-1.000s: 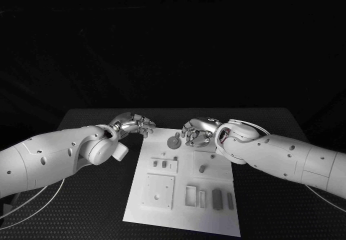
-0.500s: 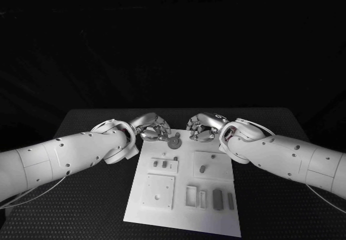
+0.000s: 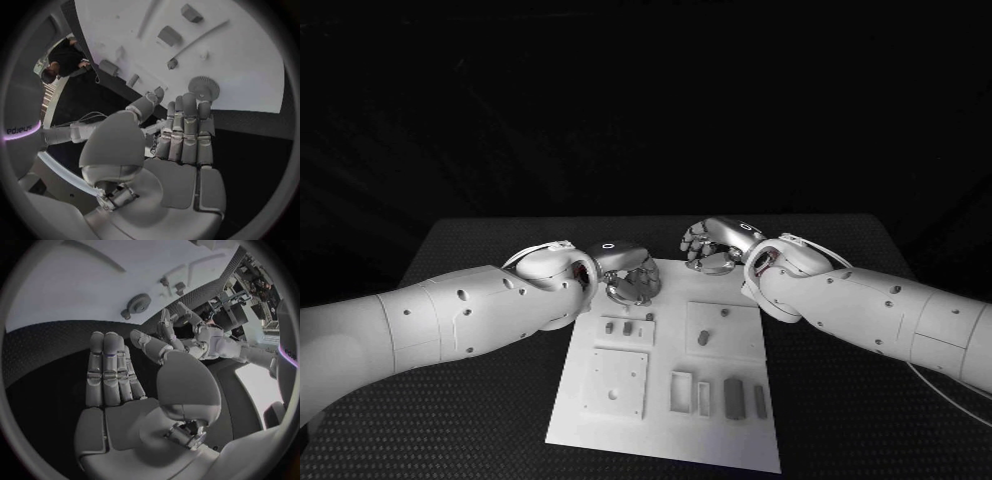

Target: Assemble the parts on the task board

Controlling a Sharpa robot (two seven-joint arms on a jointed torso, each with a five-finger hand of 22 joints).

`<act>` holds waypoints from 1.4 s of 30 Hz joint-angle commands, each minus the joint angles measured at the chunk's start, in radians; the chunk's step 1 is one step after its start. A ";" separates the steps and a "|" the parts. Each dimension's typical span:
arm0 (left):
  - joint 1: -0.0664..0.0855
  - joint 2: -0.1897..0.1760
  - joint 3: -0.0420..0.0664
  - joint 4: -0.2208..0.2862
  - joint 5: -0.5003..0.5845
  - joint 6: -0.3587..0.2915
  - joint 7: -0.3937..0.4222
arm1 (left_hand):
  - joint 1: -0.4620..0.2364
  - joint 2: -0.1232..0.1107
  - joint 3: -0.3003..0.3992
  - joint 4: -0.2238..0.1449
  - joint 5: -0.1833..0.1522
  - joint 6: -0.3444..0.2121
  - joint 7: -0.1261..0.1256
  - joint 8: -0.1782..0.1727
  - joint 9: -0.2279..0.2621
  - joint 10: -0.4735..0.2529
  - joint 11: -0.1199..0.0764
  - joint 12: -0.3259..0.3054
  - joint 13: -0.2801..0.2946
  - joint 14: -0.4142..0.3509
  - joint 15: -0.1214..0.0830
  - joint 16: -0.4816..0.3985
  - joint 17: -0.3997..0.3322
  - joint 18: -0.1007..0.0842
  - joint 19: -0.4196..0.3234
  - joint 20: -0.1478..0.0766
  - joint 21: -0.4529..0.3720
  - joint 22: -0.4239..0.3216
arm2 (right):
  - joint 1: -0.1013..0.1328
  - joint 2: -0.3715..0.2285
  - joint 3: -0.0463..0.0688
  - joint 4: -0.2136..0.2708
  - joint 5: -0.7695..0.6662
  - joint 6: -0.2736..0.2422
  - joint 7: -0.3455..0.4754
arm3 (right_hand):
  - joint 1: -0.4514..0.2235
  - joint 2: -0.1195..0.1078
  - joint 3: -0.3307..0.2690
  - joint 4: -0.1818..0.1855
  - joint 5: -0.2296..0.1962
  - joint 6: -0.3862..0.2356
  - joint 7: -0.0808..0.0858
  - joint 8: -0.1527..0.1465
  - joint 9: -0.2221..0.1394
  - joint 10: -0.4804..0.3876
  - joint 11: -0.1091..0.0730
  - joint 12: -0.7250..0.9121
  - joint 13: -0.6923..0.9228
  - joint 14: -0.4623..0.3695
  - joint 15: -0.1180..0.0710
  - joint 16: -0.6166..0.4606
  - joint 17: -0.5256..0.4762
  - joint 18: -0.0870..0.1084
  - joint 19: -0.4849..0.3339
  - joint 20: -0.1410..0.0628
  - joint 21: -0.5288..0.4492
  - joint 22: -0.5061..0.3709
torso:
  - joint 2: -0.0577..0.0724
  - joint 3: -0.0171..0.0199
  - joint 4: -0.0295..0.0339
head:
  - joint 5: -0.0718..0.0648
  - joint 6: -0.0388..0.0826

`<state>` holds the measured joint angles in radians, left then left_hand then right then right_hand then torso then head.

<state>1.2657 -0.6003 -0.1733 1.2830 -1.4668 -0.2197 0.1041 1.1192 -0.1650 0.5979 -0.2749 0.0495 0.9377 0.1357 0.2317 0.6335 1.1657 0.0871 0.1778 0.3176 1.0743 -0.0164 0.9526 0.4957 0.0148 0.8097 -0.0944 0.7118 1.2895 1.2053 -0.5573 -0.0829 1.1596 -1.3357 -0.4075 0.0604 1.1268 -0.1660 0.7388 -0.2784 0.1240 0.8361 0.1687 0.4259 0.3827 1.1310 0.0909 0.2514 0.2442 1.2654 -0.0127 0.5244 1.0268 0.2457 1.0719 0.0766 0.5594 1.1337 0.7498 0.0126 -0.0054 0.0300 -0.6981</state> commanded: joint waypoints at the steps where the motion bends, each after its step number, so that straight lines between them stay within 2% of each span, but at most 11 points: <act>1: 0.000 0.015 -0.008 -0.007 -0.104 0.067 -0.042 | -0.005 -0.011 -0.008 0.002 0.001 -0.006 0.002 -0.007 -0.002 0.007 0.003 -0.006 -0.002 0.001 -0.001 0.005 0.002 0.014 0.004 -0.019 0.002 0.002 | 0.000 0.001 0.002 -0.003 0.039 -0.033 0.005 | -0.001 -0.003 0.007 0.002 0.003 -0.003 0.003 -0.003 -0.001 0.001 0.003 -0.007 0.001 0.006 -0.002 -0.005 0.001 0.016 0.006 0.001 0.003 0.000 | -0.001 -0.0011 0.0020 | -0.002 -0.002; 2: -0.002 0.021 -0.009 -0.011 -0.107 0.064 -0.038 | -0.010 -0.016 -0.012 0.004 0.001 -0.008 0.002 -0.008 -0.003 0.006 0.003 -0.007 -0.003 0.000 -0.001 0.005 0.002 0.013 0.004 -0.019 0.001 0.002 | 0.000 0.001 0.003 -0.004 0.042 -0.034 0.005 | -0.001 -0.003 0.007 0.002 0.002 -0.003 0.003 -0.003 -0.001 0.001 0.003 -0.008 0.001 0.007 -0.002 -0.005 0.002 0.016 0.006 0.001 0.003 0.000 | -0.001 -0.0013 0.0024 | -0.002 -0.002; 3: -0.005 0.028 -0.011 -0.016 -0.113 0.062 -0.035 | -0.016 -0.020 -0.014 0.009 0.001 -0.010 0.002 -0.010 -0.006 0.007 0.003 -0.011 -0.005 -0.004 0.000 0.007 0.004 0.013 0.003 -0.019 0.001 0.003 | 0.000 0.001 0.003 -0.004 0.046 -0.034 0.004 | -0.013 -0.013 0.015 0.007 0.007 -0.011 0.005 -0.007 -0.003 -0.008 0.012 -0.020 0.001 -0.023 0.008 -0.034 -0.004 0.012 -0.027 0.012 -0.021 -0.008 | -0.001 -0.0017 0.0027 | -0.002 -0.001; 5: -0.007 0.032 -0.014 -0.020 -0.113 0.060 -0.034 | -0.013 -0.017 -0.012 0.011 0.002 0.001 0.002 -0.005 -0.005 0.024 -0.001 -0.008 -0.004 -0.006 -0.003 0.010 0.006 0.014 0.003 -0.020 0.000 0.005 | 0.000 0.001 0.004 -0.005 0.044 -0.034 -0.003 | -0.015 -0.014 0.020 0.009 0.006 -0.013 0.005 -0.007 -0.004 -0.006 0.014 -0.027 0.003 -0.029 0.010 -0.052 -0.005 0.012 -0.039 0.018 -0.032 -0.013 | 0.000 -0.0022 0.0033 | -0.002 0.001; 7: -0.008 0.035 -0.018 -0.021 -0.113 0.064 -0.033 | -0.008 -0.012 -0.008 0.011 0.004 0.021 -0.003 0.005 -0.003 0.051 -0.010 0.000 -0.001 -0.009 -0.009 0.013 0.008 0.013 0.002 -0.022 -0.002 0.006 | 0.000 0.002 0.004 -0.006 0.043 -0.039 -0.008 | -0.018 -0.014 0.032 0.009 0.007 -0.019 0.008 -0.008 -0.005 -0.010 0.022 -0.039 0.004 -0.072 0.023 -0.105 -0.029 0.004 -0.088 0.035 -0.074 -0.031 | 0.000 -0.0022 0.0022 | -0.003 0.000; 12: -0.010 0.045 -0.021 -0.032 -0.119 0.067 -0.033 | -0.003 -0.010 -0.003 0.009 0.006 0.019 -0.001 0.001 -0.009 0.045 -0.006 -0.016 -0.008 -0.011 -0.008 0.017 0.011 0.011 0.003 -0.025 -0.004 0.009 | 0.000 -0.001 0.005 -0.008 0.062 -0.039 -0.007 | -0.018 -0.014 0.052 0.018 0.001 -0.046 0.010 -0.014 -0.010 -0.048 0.048 -0.085 -0.015 -0.164 0.071 -0.234 -0.117 -0.015 -0.201 0.073 -0.179 -0.076 | -0.001 -0.0021 0.0011 | -0.004 -0.003; 14: -0.011 0.051 -0.026 -0.039 -0.120 0.069 -0.033 | -0.002 -0.010 -0.003 0.009 0.006 0.019 -0.001 0.000 -0.011 0.042 -0.004 -0.023 -0.012 -0.011 -0.007 0.018 0.011 0.010 0.004 -0.025 -0.005 0.010 | 0.000 -0.002 0.007 -0.008 0.071 -0.036 -0.007 | -0.016 -0.017 0.049 0.019 0.001 -0.054 0.009 -0.013 -0.011 -0.053 0.052 -0.096 -0.026 -0.196 0.090 -0.274 -0.151 -0.022 -0.236 0.085 -0.211 -0.087 | -0.002 -0.0019 0.0031 | -0.005 -0.004; 19: -0.014 0.065 -0.038 -0.060 -0.134 0.073 -0.034 | 0.001 -0.008 -0.001 0.008 0.006 0.023 -0.002 0.000 -0.013 0.037 -0.002 -0.033 -0.016 -0.010 -0.005 0.023 0.014 0.009 0.005 -0.025 -0.006 0.013 | 0.000 -0.002 0.008 -0.007 0.088 -0.034 -0.003 | -0.014 -0.020 0.039 0.026 0.005 -0.069 0.008 -0.012 -0.016 -0.060 0.054 -0.116 -0.049 -0.250 0.119 -0.331 -0.210 -0.034 -0.295 0.103 -0.271 -0.103 | -0.001 -0.0023 0.0038 | -0.005 -0.005; 32: -0.034 0.084 -0.040 -0.089 -0.137 0.083 -0.033 | 0.015 0.007 0.007 0.002 0.009 0.032 -0.004 0.001 -0.021 0.054 -0.006 -0.050 -0.023 0.005 -0.011 0.066 0.035 0.010 0.016 -0.030 -0.002 0.026 | 0.002 -0.004 0.011 -0.001 0.098 -0.033 -0.001 | -0.014 -0.019 0.035 0.029 0.006 -0.071 0.009 -0.010 -0.018 -0.058 0.055 -0.120 -0.056 -0.257 0.124 -0.340 -0.226 -0.035 -0.303 0.106 -0.283 -0.104 | 0.000 -0.0014 0.0020 | -0.007 -0.008; 36: -0.039 0.089 -0.040 -0.093 -0.136 0.083 -0.029 | 0.015 0.015 0.012 0.004 0.041 0.037 -0.006 0.001 -0.025 0.062 -0.009 -0.056 -0.025 0.005 -0.014 0.086 0.043 0.010 0.022 -0.033 0.002 0.032 | 0.002 -0.005 0.012 0.000 0.099 -0.030 -0.002 | -0.014 -0.019 0.034 0.030 0.006 -0.071 0.009 -0.010 -0.018 -0.056 0.056 -0.120 -0.056 -0.256 0.124 -0.340 -0.227 -0.035 -0.302 0.106 -0.284 -0.103 | 0.001 -0.0015 0.0021 | -0.009 -0.008; 42: -0.043 0.095 -0.040 -0.095 -0.127 0.077 -0.025 | 0.008 0.023 0.012 0.008 0.049 0.039 -0.006 0.002 -0.027 0.069 -0.010 -0.058 -0.025 0.004 -0.015 0.096 0.047 0.009 0.024 -0.034 0.003 0.035 | 0.003 -0.005 0.014 0.001 0.099 -0.028 -0.003 | -0.013 -0.017 0.034 0.031 0.006 -0.071 0.010 -0.009 -0.019 -0.055 0.056 -0.120 -0.058 -0.254 0.124 -0.339 -0.230 -0.034 -0.301 0.107 -0.285 -0.103 | -0.001 -0.0013 0.0023 | -0.015 -0.012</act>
<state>1.2279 -0.5085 -0.2102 1.1880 -1.5929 -0.1501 0.0726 1.1256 -0.1489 0.6059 -0.2703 0.0938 0.9718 0.1303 0.2334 0.6081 1.2278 0.0749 0.1229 0.2939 1.0756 -0.0321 1.0454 0.5412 0.0149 0.8293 -0.0998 0.7117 1.3080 1.2076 -0.5623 -0.0700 1.1594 -1.2385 -0.4380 0.0548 1.1163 -0.1765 0.7755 -0.2495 0.1278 0.7708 0.1802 0.4143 0.3657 1.0756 0.1430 0.1374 0.1876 1.0144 0.1125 0.1889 0.7987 0.2307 0.7748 0.1836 0.2785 1.0307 0.7496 0.0111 -0.0033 0.0177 -0.7084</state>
